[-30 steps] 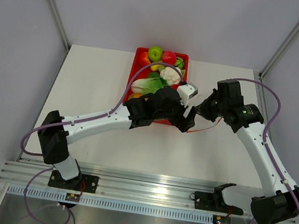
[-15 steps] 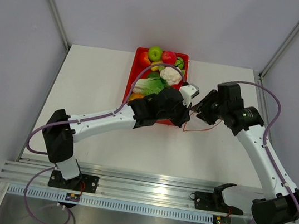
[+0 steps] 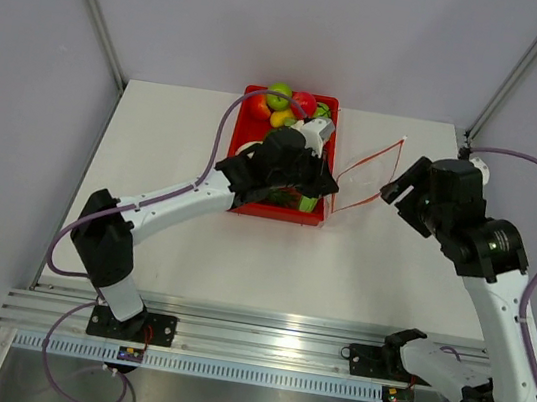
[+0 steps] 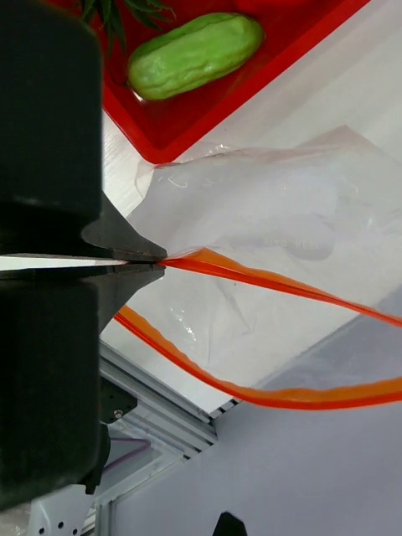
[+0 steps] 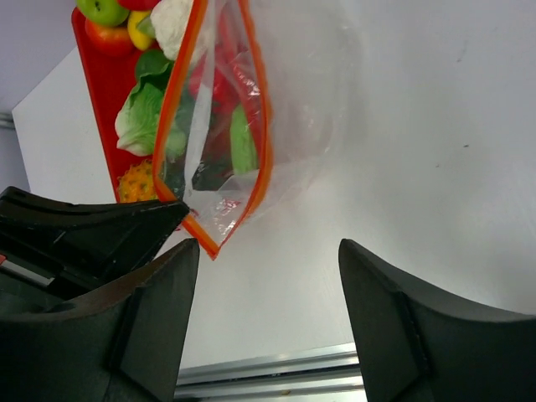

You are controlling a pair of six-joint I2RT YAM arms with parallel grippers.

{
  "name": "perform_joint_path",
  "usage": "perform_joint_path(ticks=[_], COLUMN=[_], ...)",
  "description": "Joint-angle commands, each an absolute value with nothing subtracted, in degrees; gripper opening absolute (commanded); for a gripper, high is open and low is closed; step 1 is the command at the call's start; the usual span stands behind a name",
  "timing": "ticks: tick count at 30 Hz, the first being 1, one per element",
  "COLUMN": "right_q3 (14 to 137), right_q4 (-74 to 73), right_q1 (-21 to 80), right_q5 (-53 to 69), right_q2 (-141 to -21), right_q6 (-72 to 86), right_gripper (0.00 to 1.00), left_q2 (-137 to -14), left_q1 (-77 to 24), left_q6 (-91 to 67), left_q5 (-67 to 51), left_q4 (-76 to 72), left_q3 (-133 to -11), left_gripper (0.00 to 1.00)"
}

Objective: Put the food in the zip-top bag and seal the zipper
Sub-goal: Open the zipper of the food storage bag.

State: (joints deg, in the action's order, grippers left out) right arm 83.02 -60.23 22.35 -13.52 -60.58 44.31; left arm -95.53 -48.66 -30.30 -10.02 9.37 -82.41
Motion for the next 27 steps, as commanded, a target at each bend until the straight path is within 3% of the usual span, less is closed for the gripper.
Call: perform_joint_path(ticks=[1, 4, 10, 18, 22, 23, 27], right_q3=[82.4, 79.7, 79.0, 76.0, 75.3, 75.5, 75.7], right_q4=[-65.3, -64.3, -58.9, -53.1, -50.8, -50.9, -51.0], right_q1=[22.8, 22.7, 22.8, 22.6, 22.6, 22.6, 22.5], right_q5=[-22.4, -21.6, -19.2, -23.4, -26.5, -27.2, -30.8], right_q2=[-56.7, -56.6, -60.5, -65.2, -67.3, -67.6, -65.5], right_q6=[43.2, 43.2, 42.0, 39.9, 39.5, 39.4, 38.8], right_gripper=[0.75, 0.81, 0.81, 0.69, 0.50, 0.36, 0.00], left_q2=[-96.0, -96.2, -96.3, -96.2, -95.5, -95.3, -93.3], left_q1=[-48.6, -48.3, -48.3, -47.8, -47.8, -47.6, -46.5], left_q6=[-33.8, -34.8, -35.6, -35.6, -35.1, -35.0, -35.6], left_q5=[-14.6, -15.7, -16.8, -17.5, -17.1, -16.9, -16.9], left_q4=[4.5, 3.3, 3.0, 3.1, 3.5, 3.7, 2.3], left_q3=[-82.5, -82.6, -82.6, -81.8, -80.3, -79.8, -76.7], left_gripper=[0.00, 0.00, 0.00, 0.00, 0.00, 0.00, 0.00])
